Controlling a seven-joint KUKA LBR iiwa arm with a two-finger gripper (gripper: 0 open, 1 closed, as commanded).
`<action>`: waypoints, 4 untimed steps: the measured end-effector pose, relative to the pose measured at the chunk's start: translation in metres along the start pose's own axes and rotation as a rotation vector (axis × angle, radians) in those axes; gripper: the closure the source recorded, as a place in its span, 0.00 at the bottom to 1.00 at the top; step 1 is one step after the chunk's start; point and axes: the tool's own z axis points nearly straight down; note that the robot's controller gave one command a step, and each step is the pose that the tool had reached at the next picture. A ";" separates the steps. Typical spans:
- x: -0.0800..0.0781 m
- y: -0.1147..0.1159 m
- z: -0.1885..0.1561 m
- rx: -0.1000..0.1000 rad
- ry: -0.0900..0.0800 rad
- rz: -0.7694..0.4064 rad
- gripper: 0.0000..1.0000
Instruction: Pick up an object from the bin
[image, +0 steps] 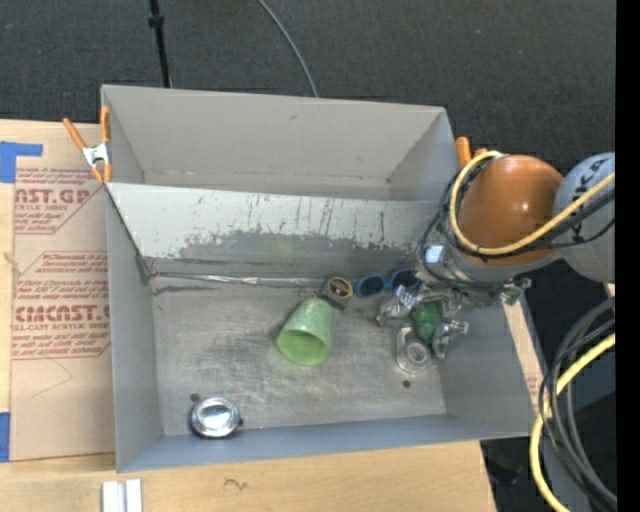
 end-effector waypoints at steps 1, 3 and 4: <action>0.006 0.011 -0.002 0.010 -0.016 -0.149 0.00; 0.009 0.009 -0.096 0.023 0.012 -0.148 1.00; 0.006 0.009 -0.125 0.019 0.014 -0.147 1.00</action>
Offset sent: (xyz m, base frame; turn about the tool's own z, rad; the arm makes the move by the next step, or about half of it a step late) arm -0.0187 -0.0203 -0.0024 -0.1463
